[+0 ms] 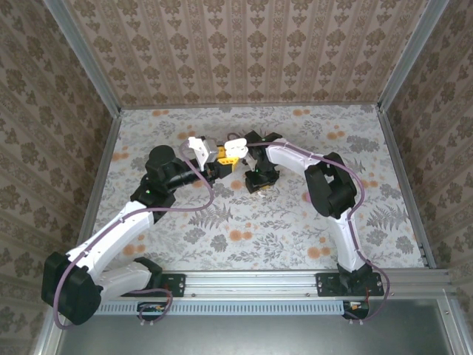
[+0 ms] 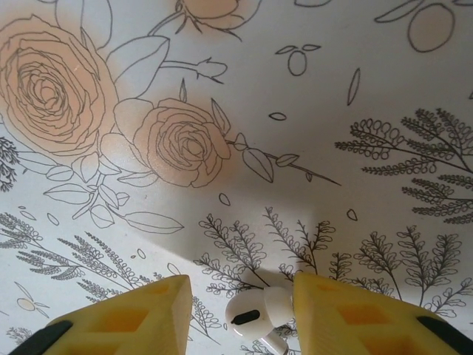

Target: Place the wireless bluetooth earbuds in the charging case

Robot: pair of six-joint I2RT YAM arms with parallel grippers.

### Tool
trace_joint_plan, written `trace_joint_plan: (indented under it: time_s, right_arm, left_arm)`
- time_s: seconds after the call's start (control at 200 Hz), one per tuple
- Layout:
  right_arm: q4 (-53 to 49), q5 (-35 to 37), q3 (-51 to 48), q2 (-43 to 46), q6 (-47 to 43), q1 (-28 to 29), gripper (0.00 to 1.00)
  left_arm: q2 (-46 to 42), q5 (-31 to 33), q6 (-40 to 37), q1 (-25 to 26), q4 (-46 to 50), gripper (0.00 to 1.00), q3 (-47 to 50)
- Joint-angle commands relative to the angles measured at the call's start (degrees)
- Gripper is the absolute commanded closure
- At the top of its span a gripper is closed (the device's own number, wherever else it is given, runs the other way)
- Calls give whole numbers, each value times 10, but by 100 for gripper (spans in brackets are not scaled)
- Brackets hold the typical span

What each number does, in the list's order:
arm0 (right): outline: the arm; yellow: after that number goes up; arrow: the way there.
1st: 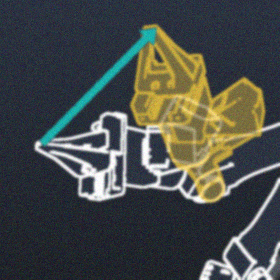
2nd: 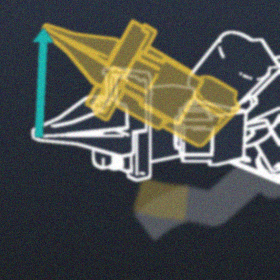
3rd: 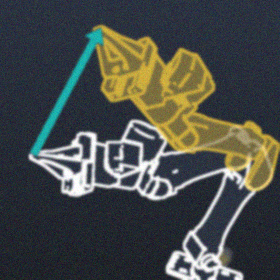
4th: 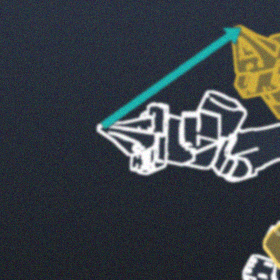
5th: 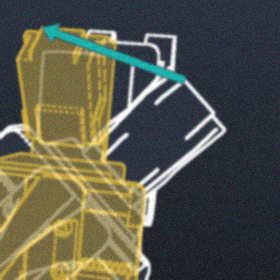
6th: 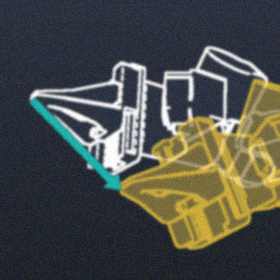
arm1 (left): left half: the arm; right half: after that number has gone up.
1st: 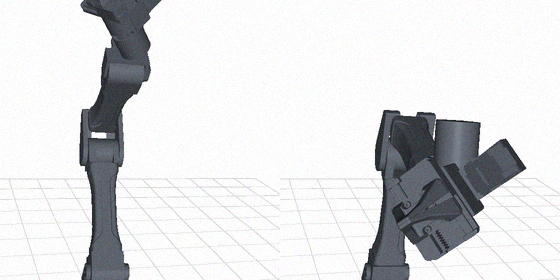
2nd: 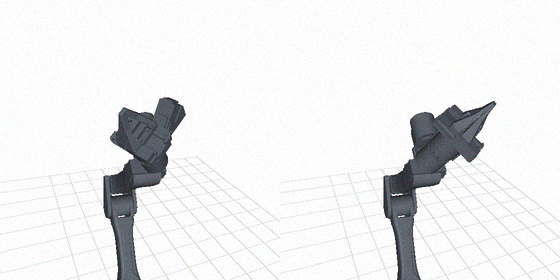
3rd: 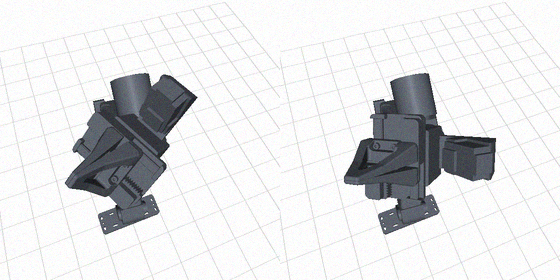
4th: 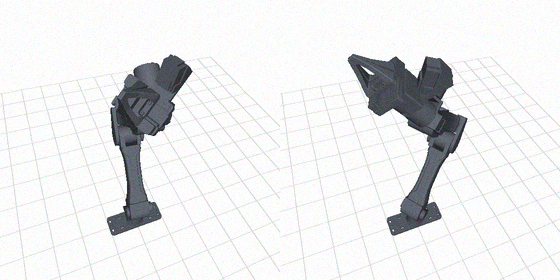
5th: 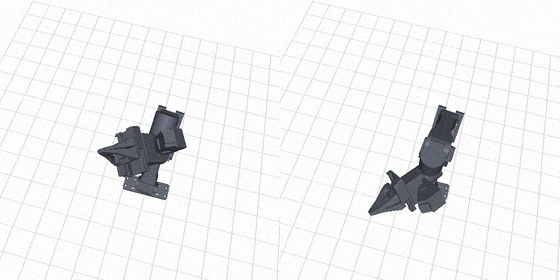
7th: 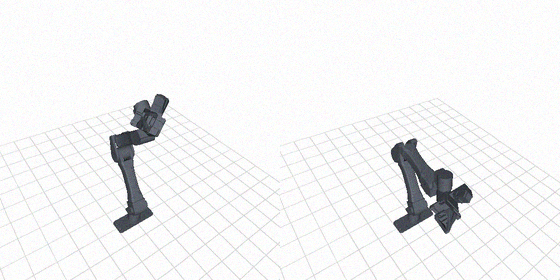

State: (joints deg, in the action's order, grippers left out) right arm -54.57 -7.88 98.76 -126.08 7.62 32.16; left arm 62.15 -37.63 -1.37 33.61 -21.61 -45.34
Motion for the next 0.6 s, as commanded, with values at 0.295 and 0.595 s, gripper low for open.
trace_joint_plan:
  time_s: [0.295,0.595]
  right_arm:
    - [-49,53,-1,-7,-25,9,61]
    - [-35,41,9,-16,-4,11,61]
  left_arm:
    - [6,-5,-7,-4,2,76,-3]
    - [8,-7,-6,-4,2,76,-6]
